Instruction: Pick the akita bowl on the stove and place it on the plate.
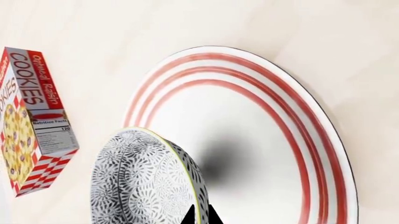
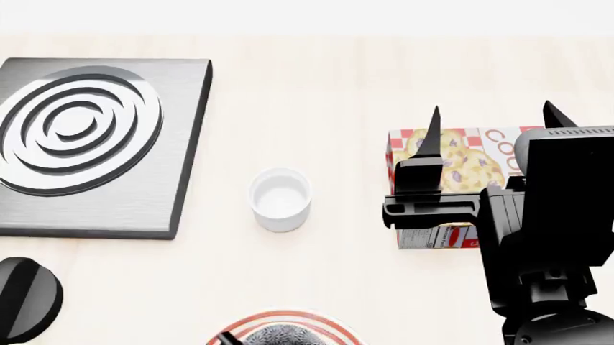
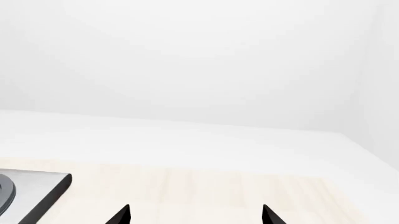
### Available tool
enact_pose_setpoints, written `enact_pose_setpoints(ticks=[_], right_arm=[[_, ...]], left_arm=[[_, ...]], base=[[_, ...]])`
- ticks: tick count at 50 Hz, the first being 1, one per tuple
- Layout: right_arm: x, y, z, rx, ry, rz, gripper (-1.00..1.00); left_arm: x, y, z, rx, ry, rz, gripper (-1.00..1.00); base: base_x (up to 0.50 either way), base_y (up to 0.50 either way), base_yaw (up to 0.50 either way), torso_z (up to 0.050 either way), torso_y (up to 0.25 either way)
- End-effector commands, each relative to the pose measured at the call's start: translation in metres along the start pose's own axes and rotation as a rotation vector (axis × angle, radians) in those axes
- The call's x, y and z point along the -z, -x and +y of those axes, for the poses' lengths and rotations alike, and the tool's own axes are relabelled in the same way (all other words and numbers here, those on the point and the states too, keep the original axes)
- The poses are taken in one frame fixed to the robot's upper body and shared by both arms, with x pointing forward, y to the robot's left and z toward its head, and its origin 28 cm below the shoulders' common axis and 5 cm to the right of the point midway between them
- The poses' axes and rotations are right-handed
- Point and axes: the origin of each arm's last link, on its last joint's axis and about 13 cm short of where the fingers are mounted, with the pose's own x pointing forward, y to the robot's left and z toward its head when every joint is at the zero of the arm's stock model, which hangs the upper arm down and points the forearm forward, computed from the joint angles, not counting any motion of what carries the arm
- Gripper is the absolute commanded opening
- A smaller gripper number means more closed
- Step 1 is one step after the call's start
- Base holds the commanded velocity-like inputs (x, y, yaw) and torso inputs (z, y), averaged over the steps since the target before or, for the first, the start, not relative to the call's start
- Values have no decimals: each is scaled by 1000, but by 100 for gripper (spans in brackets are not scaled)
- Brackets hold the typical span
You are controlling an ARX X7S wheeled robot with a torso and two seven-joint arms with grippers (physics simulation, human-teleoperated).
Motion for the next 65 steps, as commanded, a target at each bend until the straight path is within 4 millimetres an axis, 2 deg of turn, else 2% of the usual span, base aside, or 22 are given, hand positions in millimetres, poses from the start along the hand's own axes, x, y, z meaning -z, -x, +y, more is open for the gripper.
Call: enact_pose_setpoints(ticks=[1, 65], right_arm=[[0, 0, 0, 1, 0, 0, 100], [0, 0, 1, -4, -2, -1, 100]], left_arm=[[-2, -1, 5, -47, -17, -3, -100], [-8, -14, -6, -46, -9, -15, -100]], base=[[0, 0, 0, 0, 0], [0, 0, 0, 0, 0]])
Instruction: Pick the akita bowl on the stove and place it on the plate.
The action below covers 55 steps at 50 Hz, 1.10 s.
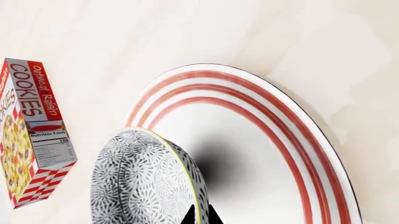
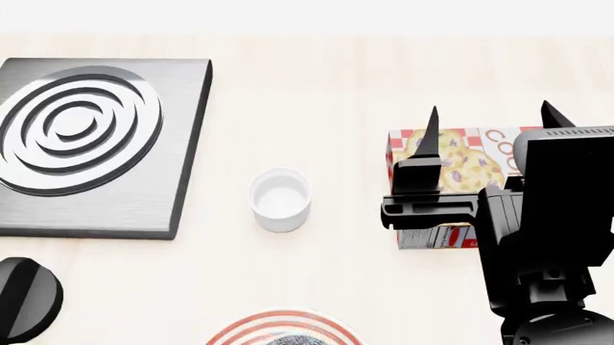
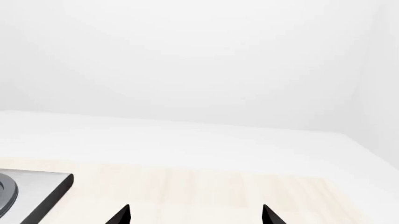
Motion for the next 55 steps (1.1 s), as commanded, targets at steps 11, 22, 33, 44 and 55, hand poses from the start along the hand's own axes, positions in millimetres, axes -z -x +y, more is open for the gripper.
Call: enact_pose_setpoints(ticks=[11, 22, 33, 44, 55], right_arm=[[1, -1, 0, 0, 0, 0, 100], [1, -1, 0, -1, 1, 0, 100], [1, 0, 0, -1, 1, 1, 100], [0, 0, 0, -1, 1, 2, 100], [0, 0, 0, 0, 0, 3, 100]], left_arm=[[-1, -2, -1, -29, -1, 3, -100], [-1, -4, -3, -35, 0, 8, -100], [-2, -7, -6, -42, -9, 11, 100], [-4, -8, -7, -47, -9, 5, 100], [-11, 0, -10, -50, 5, -21, 100]], base=[[0, 0, 0, 0, 0], [0, 0, 0, 1, 1], [0, 0, 0, 0, 0], [0, 0, 0, 0, 0], [0, 0, 0, 0, 0]])
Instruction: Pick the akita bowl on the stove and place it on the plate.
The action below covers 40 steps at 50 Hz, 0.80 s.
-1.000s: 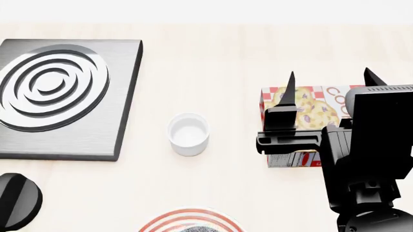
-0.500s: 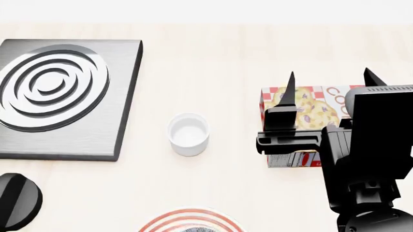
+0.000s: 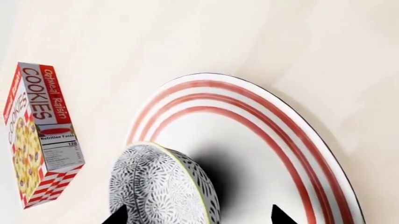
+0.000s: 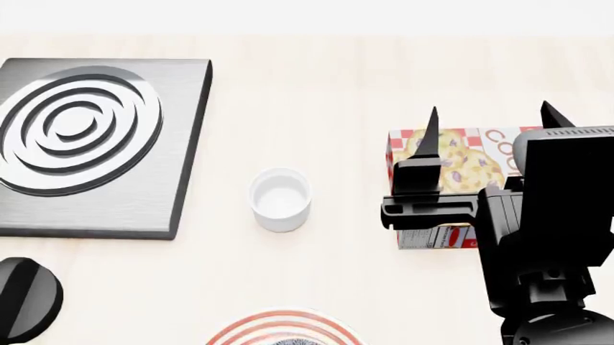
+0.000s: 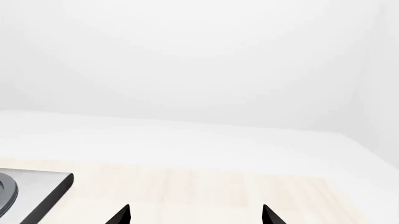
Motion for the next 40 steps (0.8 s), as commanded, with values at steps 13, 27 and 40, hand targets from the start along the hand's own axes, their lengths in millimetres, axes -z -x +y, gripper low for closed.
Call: enact_pose_setpoints(ticks=[13, 27, 40], right_arm=[[0, 0, 0, 1, -1, 2, 100], [1, 0, 0, 2, -1, 3, 100], [1, 0, 0, 1, 0, 3, 100]], left_arm=[[-8, 14, 0, -24, 19, -33, 100], [-6, 35, 17, -182, 171, -105, 100], [-3, 51, 39, -334, 285, -178, 100]], base=[[0, 0, 0, 0, 0], [0, 0, 0, 0, 0], [0, 0, 0, 0, 0]])
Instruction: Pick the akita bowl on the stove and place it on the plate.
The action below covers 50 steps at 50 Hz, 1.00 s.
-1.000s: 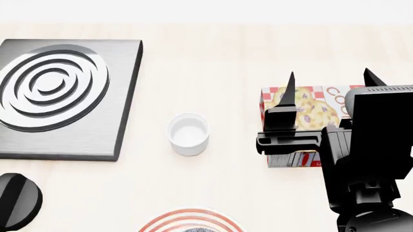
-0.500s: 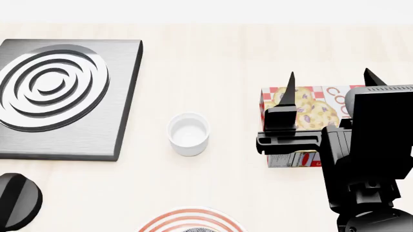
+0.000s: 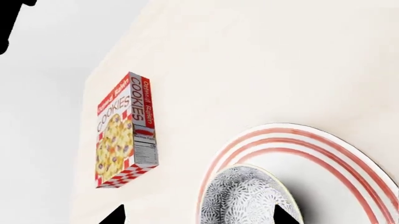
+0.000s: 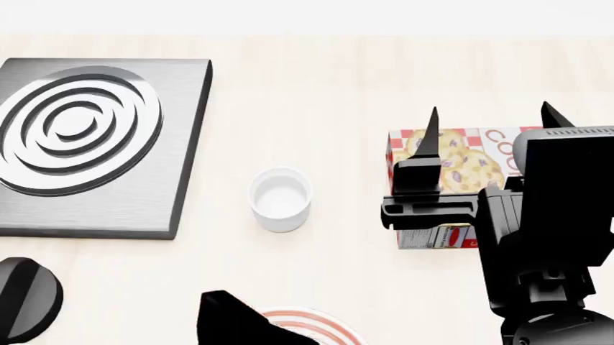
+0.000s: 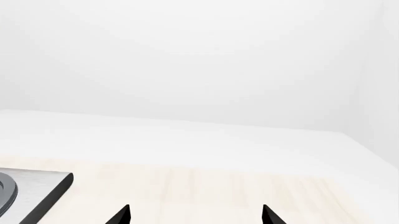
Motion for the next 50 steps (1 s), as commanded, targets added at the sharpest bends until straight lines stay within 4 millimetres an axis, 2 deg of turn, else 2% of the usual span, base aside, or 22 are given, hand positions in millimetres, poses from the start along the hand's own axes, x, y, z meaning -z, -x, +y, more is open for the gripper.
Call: enact_pose_setpoints(ticks=[1, 19, 28, 50], right_arm=[[0, 0, 0, 0, 0, 1, 100], [1, -1, 0, -1, 2, 1, 100], [1, -1, 0, -1, 2, 1, 100], [0, 0, 0, -2, 2, 0, 100]], left_arm=[[-2, 11, 19, -124, 93, -59, 100], [6, 25, 42, -315, 258, -125, 100], [9, 28, 45, -351, 282, -132, 100], [20, 42, 60, -539, 468, -203, 100]], base=[[0, 0, 0, 0, 0], [0, 0, 0, 0, 0], [0, 0, 0, 0, 0], [0, 0, 0, 0, 0]])
